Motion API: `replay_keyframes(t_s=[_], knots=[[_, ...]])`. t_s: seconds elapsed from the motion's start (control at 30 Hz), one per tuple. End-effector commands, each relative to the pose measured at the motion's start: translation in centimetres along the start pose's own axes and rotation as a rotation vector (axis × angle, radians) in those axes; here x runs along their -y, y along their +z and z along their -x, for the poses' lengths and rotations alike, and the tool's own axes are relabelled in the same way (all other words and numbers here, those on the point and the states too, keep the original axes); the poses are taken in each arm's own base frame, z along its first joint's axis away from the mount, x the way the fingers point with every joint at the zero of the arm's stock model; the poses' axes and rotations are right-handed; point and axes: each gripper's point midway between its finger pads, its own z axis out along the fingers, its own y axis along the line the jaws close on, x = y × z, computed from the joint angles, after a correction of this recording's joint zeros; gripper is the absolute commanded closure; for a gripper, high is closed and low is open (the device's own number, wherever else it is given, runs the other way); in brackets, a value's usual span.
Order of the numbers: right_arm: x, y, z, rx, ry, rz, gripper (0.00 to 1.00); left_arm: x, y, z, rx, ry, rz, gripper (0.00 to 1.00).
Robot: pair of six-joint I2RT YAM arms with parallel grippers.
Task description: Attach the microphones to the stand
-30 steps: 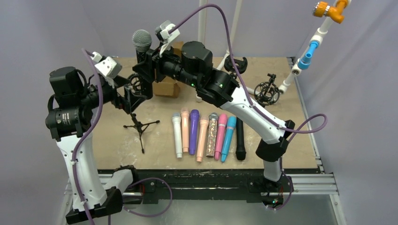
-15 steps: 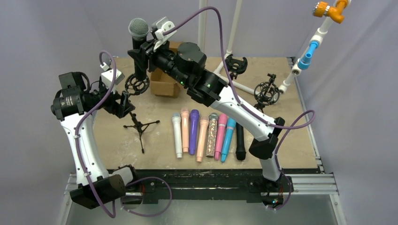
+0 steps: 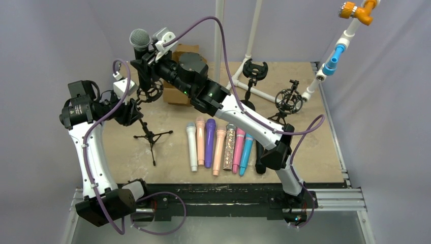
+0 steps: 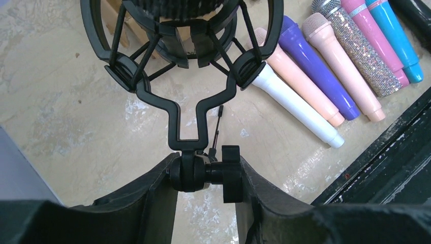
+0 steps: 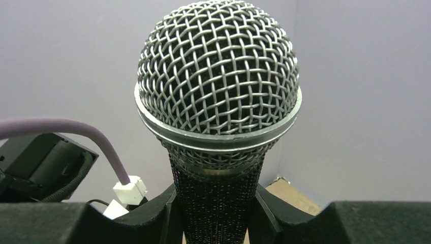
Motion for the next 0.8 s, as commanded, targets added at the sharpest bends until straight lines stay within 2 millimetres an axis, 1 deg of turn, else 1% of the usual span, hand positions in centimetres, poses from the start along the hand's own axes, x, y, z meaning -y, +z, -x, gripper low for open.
replay_keyframes(t_s=[0.0, 0.3, 0.43, 0.67, 0.77], knots=[[-0.5, -0.7, 5.1, 0.119, -0.006, 0.022, 0.99, 0.2, 0.2, -0.1, 0.018, 0.057, -0.03, 0.74], [-0.2, -0.7, 2.1, 0.02, -0.062, 0.019, 1.0, 1.1, 0.3, -0.8, -0.003, 0.049, -0.076, 0.78], [0.1, -0.8, 0.2, -0.042, -0.083, 0.008, 1.0, 1.2, 0.3, -1.0, -0.008, 0.046, -0.075, 0.78], [0.3, -1.0, -1.4, -0.101, -0.115, 0.009, 1.0, 1.3, 0.5, -1.2, -0.009, 0.031, -0.084, 0.78], [0.3, -0.9, -2.6, -0.134, -0.134, 0.013, 1.0, 1.4, 0.6, -1.4, -0.008, 0.028, -0.088, 0.79]])
